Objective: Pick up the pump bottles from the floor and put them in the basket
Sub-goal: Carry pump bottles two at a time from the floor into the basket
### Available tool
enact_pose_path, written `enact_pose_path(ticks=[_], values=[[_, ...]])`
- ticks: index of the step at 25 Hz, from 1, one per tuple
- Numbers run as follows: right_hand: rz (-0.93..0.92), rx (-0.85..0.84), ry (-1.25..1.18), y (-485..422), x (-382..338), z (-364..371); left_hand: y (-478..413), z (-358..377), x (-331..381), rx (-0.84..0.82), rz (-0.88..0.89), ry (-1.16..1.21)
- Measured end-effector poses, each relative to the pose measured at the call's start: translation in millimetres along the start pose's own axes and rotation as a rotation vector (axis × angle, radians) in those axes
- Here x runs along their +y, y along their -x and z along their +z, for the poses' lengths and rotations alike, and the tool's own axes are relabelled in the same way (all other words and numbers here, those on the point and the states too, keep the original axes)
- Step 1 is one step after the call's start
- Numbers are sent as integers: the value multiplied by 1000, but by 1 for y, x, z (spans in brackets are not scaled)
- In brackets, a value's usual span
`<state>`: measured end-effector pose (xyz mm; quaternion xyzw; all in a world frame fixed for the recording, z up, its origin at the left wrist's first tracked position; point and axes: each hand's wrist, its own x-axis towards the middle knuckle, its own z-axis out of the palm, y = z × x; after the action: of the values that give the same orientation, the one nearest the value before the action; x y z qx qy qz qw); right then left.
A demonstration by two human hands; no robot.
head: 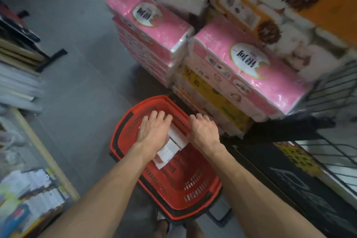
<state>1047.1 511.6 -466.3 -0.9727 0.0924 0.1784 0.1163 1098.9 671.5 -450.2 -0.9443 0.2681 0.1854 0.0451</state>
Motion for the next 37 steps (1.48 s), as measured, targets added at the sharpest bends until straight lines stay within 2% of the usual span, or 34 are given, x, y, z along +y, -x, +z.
enact_pose_path(ticks=[4, 8, 13, 19, 27, 37], values=[[103, 135, -74, 68, -5, -66, 37, -79, 25, 59, 81, -17], [227, 94, -98, 142, -13, -98, 81, -129, 42, 129, 199, -44], [380, 112, -111, 219, -21, -115, 124, -155, 59, 78, 335, -160], [629, 220, -196, 310, -13, -122, 170, -173, 113, 80, 548, -225], [990, 305, -284, 468, 48, -107, 236, -189, 272, 213, 940, -285], [1396, 369, -367, 687, 124, -62, 377, -135, 482, 192, 1339, -344]])
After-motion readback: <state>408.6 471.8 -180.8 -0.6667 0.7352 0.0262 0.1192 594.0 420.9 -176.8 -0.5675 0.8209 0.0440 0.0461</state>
